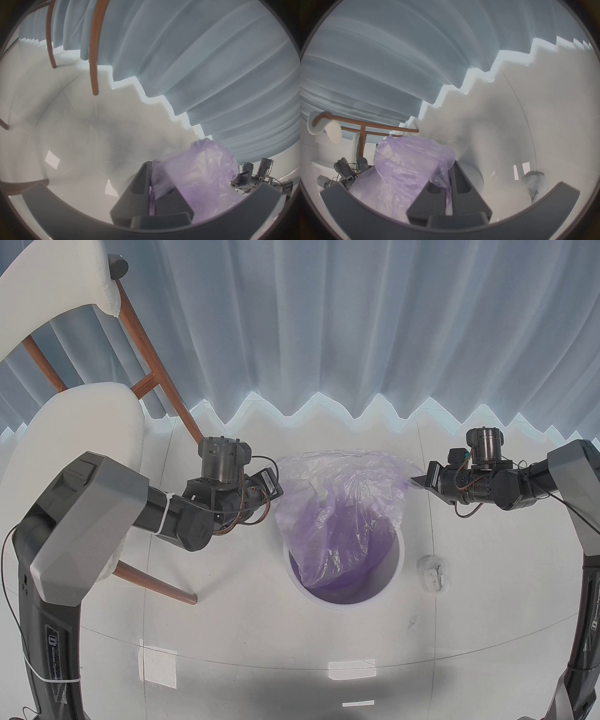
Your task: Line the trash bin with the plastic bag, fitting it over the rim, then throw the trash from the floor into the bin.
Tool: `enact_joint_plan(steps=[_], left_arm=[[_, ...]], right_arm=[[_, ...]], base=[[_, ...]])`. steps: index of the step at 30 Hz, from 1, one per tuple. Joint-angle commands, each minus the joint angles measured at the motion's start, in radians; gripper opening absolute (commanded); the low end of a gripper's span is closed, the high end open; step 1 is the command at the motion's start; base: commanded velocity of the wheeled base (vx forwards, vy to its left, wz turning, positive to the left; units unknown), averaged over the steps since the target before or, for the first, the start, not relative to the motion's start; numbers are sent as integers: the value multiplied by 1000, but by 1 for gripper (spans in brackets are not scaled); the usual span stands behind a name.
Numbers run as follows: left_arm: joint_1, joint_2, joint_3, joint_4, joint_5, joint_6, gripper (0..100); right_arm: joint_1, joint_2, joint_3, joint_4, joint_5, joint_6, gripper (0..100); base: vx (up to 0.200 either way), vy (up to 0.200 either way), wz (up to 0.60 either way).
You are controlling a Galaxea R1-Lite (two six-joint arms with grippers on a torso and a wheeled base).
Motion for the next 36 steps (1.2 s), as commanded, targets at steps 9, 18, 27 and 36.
enact_joint_plan(steps=[9,18,27,36], left_arm=[[-4,95,2,4,26,-1,0],[-6,89,33,-7,25,-9,0],[-16,57,33,-7,28,-2,0],[-33,-7,111,-10,29,2,0]], right_arm=[[-54,86,-45,43,-1,-26,0],[-106,68,-22,42,91,-21,0],[-109,-118,113,34,214,45,100],[54,-259,68,214,228,376,100]], base=[[0,0,0],[0,0,0],[0,0,0],[0,0,0]])
